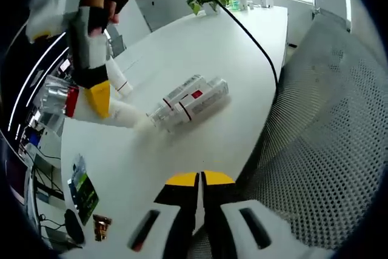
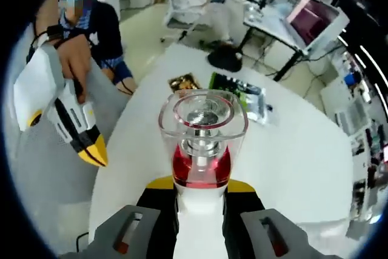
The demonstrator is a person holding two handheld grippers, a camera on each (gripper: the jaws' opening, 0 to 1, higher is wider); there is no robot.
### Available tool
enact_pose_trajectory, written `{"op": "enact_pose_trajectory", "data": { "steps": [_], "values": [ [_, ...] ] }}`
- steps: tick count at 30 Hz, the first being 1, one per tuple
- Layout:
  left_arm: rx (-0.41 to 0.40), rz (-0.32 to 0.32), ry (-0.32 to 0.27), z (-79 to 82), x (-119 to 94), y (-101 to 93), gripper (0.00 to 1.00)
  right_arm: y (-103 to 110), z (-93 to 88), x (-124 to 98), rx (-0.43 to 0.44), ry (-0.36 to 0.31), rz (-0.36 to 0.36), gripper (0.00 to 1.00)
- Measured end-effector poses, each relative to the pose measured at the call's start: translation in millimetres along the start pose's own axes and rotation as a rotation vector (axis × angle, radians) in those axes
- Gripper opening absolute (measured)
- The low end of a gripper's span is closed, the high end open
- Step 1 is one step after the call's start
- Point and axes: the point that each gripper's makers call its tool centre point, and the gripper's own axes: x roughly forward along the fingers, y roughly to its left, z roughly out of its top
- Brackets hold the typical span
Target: Arrange the skincare products in the storage area until every visible bottle or jar stands upright without overlapping.
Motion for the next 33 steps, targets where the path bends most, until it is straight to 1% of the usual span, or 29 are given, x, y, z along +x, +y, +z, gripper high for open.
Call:
{"op": "enact_pose_trajectory", "data": {
  "steps": [1,2,3,5,6,7,8,10,12,13,14,16,17,19,22,23,24,25,26,27,28,29,30,31,32,33],
  "values": [
    [-0.011,-0.018,-0.07,13.3,-3,-3.0,0.08,-1,1.1,-4,0.038,-0.022,-0.016,0.21],
    [0.001,-0.015,-0.08,15.2,-5,-2.6,0.08,0,2.1,-10,0.079,-0.049,-0.033,0.21],
    [0.005,-0.008,-0.068,12.6,-6,-1.8,0.07,1,2.2,-14,0.111,-0.064,-0.044,0.21],
    [-0.016,-0.017,-0.061,11.3,-5,-2.3,0.06,5,3.6,-26,0.176,-0.113,-0.071,0.21],
    [-0.015,-0.014,-0.064,11.7,-5,-1.7,0.07,7,3.6,-33,0.221,-0.141,-0.089,0.21],
    [-0.013,-0.009,-0.071,13.1,-5,-0.7,0.08,9,3.1,-37,0.243,-0.157,-0.098,0.21],
    [-0.017,-0.011,-0.077,14.3,-6,-0.5,0.08,13,2.2,-44,0.29,-0.182,-0.107,0.21],
    [-0.02,-0.003,-0.1,18.3,-8,1.1,0.09,18,0.0,-53,0.354,-0.212,-0.129,0.21],
    [-0.038,-0.003,-0.12,22.2,-9,2.5,0.1,20,-0.4,-59,0.378,-0.234,-0.142,0.21],
    [-0.04,-0.005,-0.125,22.9,-10,2.2,0.11,23,-1.1,-65,0.409,-0.254,-0.154,0.21],
    [-0.041,-0.01,-0.131,23.8,-9,0.9,0.12,24,-1.4,-70,0.443,-0.284,-0.168,0.21],
    [-0.045,-0.026,-0.133,24.7,-10,-2.0,0.12,27,-1.9,-77,0.474,-0.322,-0.182,0.21],
    [-0.046,-0.038,-0.139,26.0,-10,-4.5,0.13,31,-1.5,-82,0.487,-0.357,-0.188,0.21],
    [-0.043,-0.051,-0.156,28.9,-12,-7.5,0.14,37,-4.0,-88,0.54,-0.392,-0.199,0.21],
    [-0.071,-0.066,-0.156,29.0,-12,-8.1,0.16,46,-8.0,-94,0.611,-0.433,-0.213,0.21],
    [-0.079,-0.074,-0.163,30.6,-12,-8.6,0.18,52,-10.5,-94,0.625,-0.44,-0.206,0.21],
    [-0.101,-0.108,-0.174,34.1,-13,-13.2,0.2,55,-11.6,-94,0.643,-0.448,-0.206,0.21],
    [-0.114,-0.149,-0.177,35.7,-13,-19.1,0.23,61,-12.6,-95,0.637,-0.453,-0.204,0.21],
    [-0.136,-0.171,-0.175,36.0,-13,-21.5,0.29,64,-12.1,-96,0.635,-0.46,-0.204,0.22],
    [-0.156,-0.167,-0.172,36.8,-14,-18.9,0.33,67,-11.6,-96,0.635,-0.468,-0.204,0.22],
    [-0.16,-0.168,-0.173,38.6,-15,-18.1,0.33,71,-11.7,-96,0.641,-0.471,-0.203,0.22],
    [-0.155,-0.159,-0.197,47.1,-19,-15.6,0.33,73,-11.9,-96,0.644,-0.472,-0.201,0.22],
    [-0.149,-0.154,-0.24,57.6,-22,-13.1,0.31,75,-12.1,-97,0.647,-0.48,-0.2,0.22],
    [-0.165,-0.161,-0.289,68.6,-29,-11.1,0.29,76,-12.2,-97,0.655,-0.485,-0.198,0.22],
    [-0.186,-0.161,-0.309,70.8,-30,-9.9,0.29,77,-11.6,-97,0.662,-0.492,-0.194,0.22],
    [-0.253,-0.153,-0.311,65.7,-32,-4.9,0.3,79,-11.4,-97,0.667,-0.494,-0.188,0.22]
  ]
}}
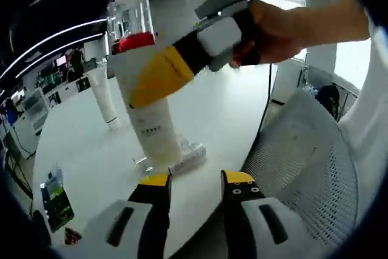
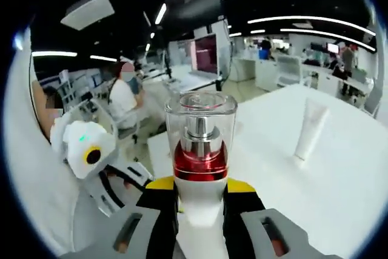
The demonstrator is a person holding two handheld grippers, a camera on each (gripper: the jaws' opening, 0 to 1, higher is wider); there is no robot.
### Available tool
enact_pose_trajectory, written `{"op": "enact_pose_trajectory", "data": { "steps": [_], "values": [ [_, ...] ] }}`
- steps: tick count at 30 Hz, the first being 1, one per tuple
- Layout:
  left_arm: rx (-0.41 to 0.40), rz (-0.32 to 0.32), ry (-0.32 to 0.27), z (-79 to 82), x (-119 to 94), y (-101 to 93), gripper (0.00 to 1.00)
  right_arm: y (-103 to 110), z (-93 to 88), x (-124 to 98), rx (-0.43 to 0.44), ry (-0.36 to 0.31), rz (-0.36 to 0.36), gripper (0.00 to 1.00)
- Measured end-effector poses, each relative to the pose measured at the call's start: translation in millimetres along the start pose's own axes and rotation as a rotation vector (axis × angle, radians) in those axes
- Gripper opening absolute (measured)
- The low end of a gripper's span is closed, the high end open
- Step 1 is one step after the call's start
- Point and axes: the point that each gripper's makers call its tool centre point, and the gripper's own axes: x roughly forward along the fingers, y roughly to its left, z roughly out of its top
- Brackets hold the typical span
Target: Arrange the skincare products in the storage area until every visible bottle or jar stands upright without overlapping.
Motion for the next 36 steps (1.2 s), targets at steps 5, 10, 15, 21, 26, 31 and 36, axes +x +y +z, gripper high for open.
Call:
{"op": "enact_pose_trajectory", "data": {
  "steps": [5,10,15,21,26,31,36],
  "values": [
    [-0.013,-0.004,0.024,-4.6,3,3.3,0.33,2,-0.7,-2,-0.006,-0.007,0.003,0.22],
    [-0.026,-0.034,0.009,-2.0,2,-1.6,0.38,9,-1.2,-8,0.018,-0.019,0.034,0.22],
    [-0.056,-0.045,-0.013,2.2,0,-1.9,0.42,16,-10.1,-11,0.006,0.017,0.062,0.22],
    [-0.08,-0.068,-0.047,7.7,-2,-5.6,0.47,29,-19.1,-10,0.013,0.034,0.098,0.22],
    [-0.072,-0.084,-0.05,8.1,-2,-9.3,0.48,37,-22.2,-7,0.006,0.043,0.126,0.22],
    [-0.077,-0.095,-0.066,11.9,-3,-10.8,0.49,45,-19.6,-6,0.001,0.036,0.164,0.22],
    [-0.098,-0.098,-0.094,17.0,-5,-9.2,0.5,55,-18.6,-2,-0.011,0.04,0.208,0.22]
  ]
}}
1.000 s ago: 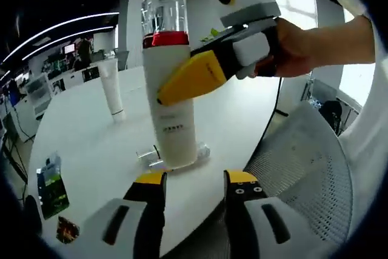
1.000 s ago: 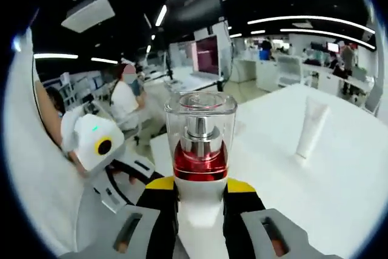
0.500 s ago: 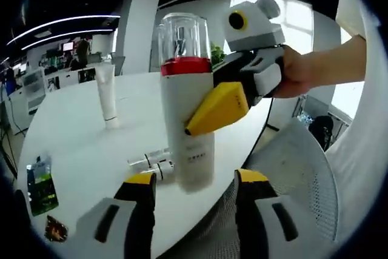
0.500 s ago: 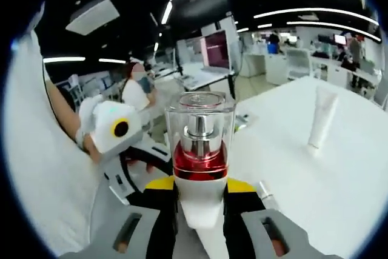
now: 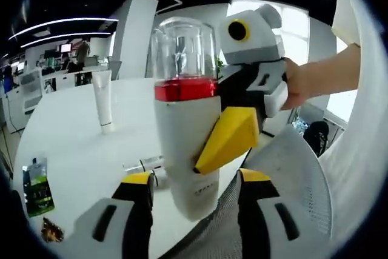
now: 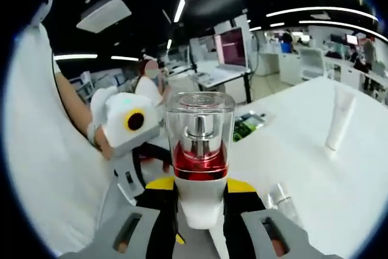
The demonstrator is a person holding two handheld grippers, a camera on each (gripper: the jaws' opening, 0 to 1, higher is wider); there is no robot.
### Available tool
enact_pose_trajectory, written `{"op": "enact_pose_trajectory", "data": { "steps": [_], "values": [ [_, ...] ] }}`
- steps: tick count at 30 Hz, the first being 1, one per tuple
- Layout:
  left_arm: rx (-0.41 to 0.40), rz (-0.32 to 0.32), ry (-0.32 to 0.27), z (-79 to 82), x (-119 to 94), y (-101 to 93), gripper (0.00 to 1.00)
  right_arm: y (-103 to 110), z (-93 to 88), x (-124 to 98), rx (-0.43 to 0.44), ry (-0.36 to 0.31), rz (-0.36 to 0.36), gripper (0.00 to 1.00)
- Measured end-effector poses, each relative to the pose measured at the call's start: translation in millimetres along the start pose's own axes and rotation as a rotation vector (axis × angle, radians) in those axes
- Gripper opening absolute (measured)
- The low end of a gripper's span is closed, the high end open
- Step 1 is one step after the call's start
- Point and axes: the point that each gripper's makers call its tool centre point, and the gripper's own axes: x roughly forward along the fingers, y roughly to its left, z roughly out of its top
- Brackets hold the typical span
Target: Arrange the skincare products in the storage area until every visible bottle or jar stands upright without overlapping.
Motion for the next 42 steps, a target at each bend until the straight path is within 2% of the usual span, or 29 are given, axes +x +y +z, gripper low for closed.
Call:
{"op": "enact_pose_trajectory", "data": {
  "steps": [7,15,27,36,42],
  "values": [
    [0.006,-0.008,-0.017,2.5,0,-1.9,0.45,12,1.4,7,-0.008,0.003,0.049,0.22],
    [0.004,0.002,-0.017,2.7,0,-0.4,0.44,25,4.6,12,-0.02,0.008,0.1,0.22],
    [0.03,-0.01,0.012,-4.2,2,-4.0,0.42,35,7.6,17,-0.044,0.008,0.148,0.22],
    [0.007,-0.008,0.02,-5.3,4,-2.5,0.44,36,9.1,15,-0.055,-0.002,0.159,0.22],
    [0.009,-0.016,0.014,-4.0,4,-4.4,0.42,36,14.9,11,-0.057,-0.032,0.152,0.22]
  ]
}}
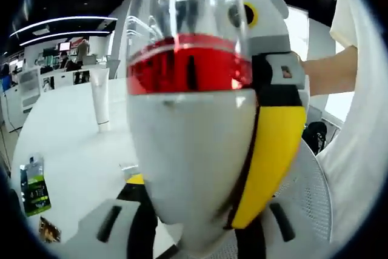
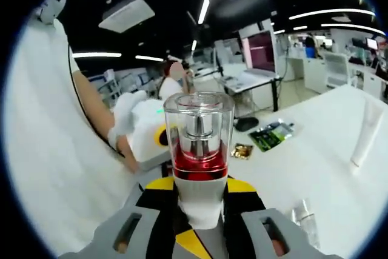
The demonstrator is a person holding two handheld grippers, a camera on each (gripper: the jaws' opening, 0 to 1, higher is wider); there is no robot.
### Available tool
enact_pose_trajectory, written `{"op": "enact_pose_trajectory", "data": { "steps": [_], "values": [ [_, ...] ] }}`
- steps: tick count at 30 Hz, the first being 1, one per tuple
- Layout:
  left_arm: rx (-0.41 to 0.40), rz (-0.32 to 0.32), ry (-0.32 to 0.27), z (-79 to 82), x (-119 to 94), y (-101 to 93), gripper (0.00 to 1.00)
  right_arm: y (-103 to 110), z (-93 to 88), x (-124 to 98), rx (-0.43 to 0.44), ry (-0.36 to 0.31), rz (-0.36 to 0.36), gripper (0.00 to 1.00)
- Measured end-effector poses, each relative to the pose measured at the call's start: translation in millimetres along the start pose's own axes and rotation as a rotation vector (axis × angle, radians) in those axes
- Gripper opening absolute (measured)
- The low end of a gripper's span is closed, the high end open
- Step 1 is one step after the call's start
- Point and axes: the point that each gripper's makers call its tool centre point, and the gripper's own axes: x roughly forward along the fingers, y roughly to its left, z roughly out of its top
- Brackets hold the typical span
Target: Arrange the skincare products in the storage area until every visible bottle or jar stands upright without overlapping.
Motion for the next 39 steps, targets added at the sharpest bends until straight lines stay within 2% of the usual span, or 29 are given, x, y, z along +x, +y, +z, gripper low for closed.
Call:
{"op": "enact_pose_trajectory", "data": {
  "steps": [7,17,22,28,39],
  "values": [
    [-0.006,-0.003,-0.012,2.6,-1,-0.3,0.41,0,3.8,-1,0.006,-0.016,0.009,0.22],
    [-0.038,-0.014,-0.066,15.0,-6,0.7,0.4,-2,8.7,-4,-0.005,-0.026,0.015,0.22],
    [-0.047,-0.027,-0.077,18.7,-9,-1.0,0.38,-2,8.4,-7,-0.026,-0.008,0.025,0.22],
    [-0.036,-0.044,-0.064,17.0,-9,-4.9,0.34,-5,6.0,-12,-0.043,0.019,0.045,0.22],
    [-0.023,-0.11,-0.021,10.5,-11,-16.2,0.35,10,5.8,-8,-0.073,0.032,0.119,0.22]
  ]
}}
